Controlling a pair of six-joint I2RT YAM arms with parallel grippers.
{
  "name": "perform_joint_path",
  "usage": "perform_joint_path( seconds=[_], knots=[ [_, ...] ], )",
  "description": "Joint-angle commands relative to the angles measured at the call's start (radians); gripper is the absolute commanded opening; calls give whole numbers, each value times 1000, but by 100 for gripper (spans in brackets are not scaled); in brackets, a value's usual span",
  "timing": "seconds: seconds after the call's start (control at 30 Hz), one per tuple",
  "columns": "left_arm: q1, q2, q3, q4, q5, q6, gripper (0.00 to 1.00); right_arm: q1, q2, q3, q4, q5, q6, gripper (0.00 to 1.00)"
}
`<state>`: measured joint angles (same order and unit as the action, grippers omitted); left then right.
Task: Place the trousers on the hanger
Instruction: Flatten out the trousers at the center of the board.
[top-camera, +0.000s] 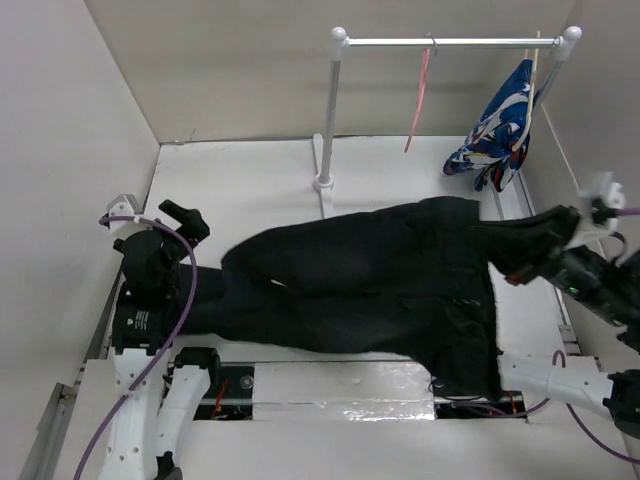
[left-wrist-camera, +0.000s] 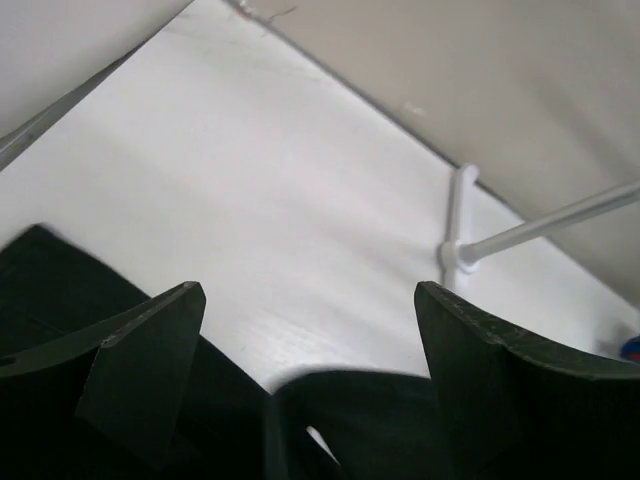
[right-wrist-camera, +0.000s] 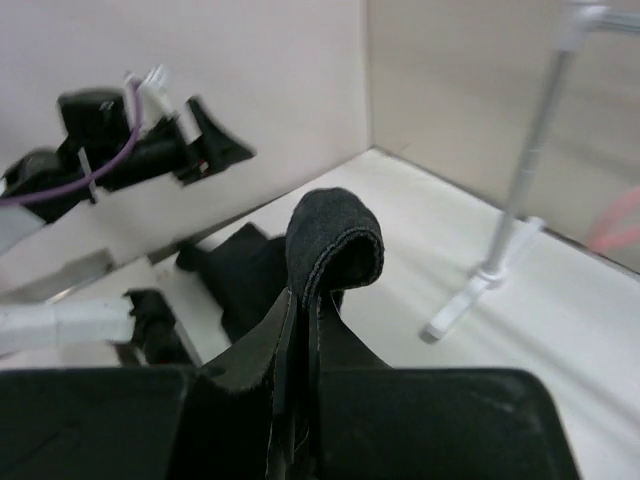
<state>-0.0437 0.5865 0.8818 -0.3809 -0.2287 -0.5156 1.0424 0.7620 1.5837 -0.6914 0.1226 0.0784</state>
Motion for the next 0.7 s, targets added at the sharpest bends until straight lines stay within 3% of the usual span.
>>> perform_joint_path(
  seconds=[0.0, 0.03, 0.13, 0.3, 0.4, 0.43, 0.57, 0.67],
  knots=[
    [4, 19, -58, -58, -47, 23, 85, 5, -90, -65, -11, 309, 56, 0],
    [4, 44, -85, -47, -5, 2, 85, 14, -98, -101, -34, 483, 70, 0],
    [4, 103, -125, 6, 54, -27, 82, 15, -116, -273, -80, 699, 148, 0],
    [4, 145, -222, 92, 175, -83, 76, -74, -155, -522, 6, 790, 150, 0],
    [-68, 168, -260, 100, 180, -139, 73, -204, -142, -574, 70, 750, 95, 0],
    [-85, 170, -273, 99, 183, -146, 67, -273, -136, -565, 72, 655, 96, 0],
    [-96, 165, -236, 53, 276, -103, 47, -454, -125, -579, 167, 519, 52, 0],
    [-96, 191, -141, -42, 310, -2, 50, -601, -112, -590, 210, 353, 34, 0]
  ],
)
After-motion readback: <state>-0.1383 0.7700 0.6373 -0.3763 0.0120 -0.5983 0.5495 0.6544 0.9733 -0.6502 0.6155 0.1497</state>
